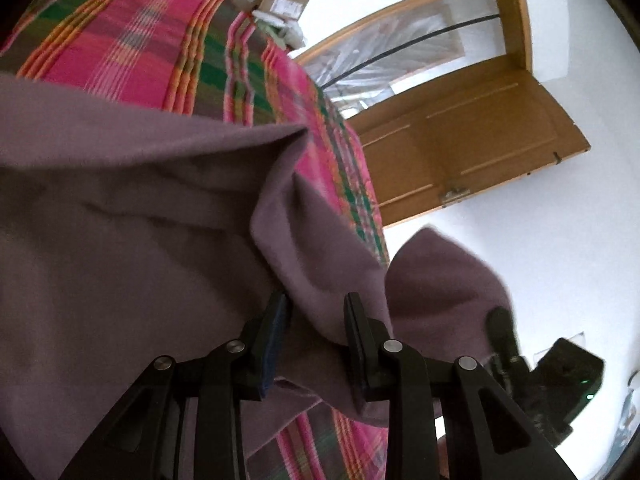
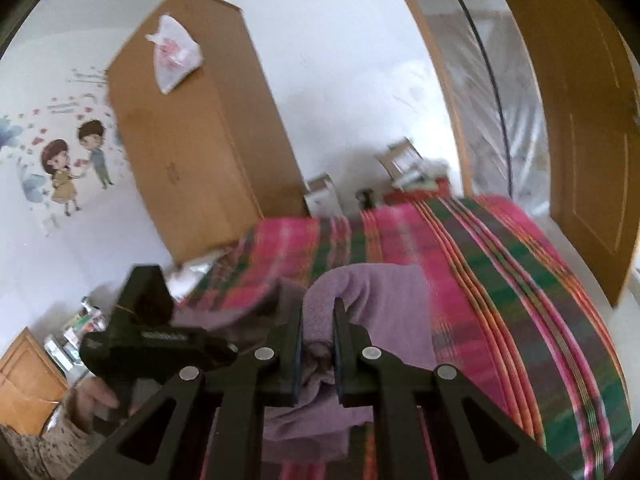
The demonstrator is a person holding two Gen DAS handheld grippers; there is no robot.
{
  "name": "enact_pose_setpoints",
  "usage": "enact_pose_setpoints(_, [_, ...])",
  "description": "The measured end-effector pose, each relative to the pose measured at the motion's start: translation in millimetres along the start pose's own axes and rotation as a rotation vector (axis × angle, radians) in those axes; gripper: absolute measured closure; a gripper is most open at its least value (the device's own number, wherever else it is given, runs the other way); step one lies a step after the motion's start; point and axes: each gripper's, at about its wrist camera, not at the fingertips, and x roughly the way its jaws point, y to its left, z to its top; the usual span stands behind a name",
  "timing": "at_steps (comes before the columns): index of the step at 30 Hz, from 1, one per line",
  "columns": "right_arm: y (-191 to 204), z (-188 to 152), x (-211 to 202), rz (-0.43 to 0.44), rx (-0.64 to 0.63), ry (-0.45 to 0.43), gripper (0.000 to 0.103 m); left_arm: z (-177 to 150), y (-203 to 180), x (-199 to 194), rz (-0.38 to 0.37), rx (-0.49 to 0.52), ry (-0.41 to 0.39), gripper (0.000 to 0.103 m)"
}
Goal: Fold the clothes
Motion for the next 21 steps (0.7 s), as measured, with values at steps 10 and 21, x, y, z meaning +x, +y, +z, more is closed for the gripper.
enact_pose_setpoints(10, [-28, -43, -28, -0.184, -0.03, 0.146, 0.088, -8, 5, 9, 0.015, -0.005, -0.007, 0.073])
enact_pose_setpoints(21, [-24, -76, -65, -0.301, -0.087, 0.253, 0.083, -23, -5, 9, 0.005, 0.012, -0.024, 0.073])
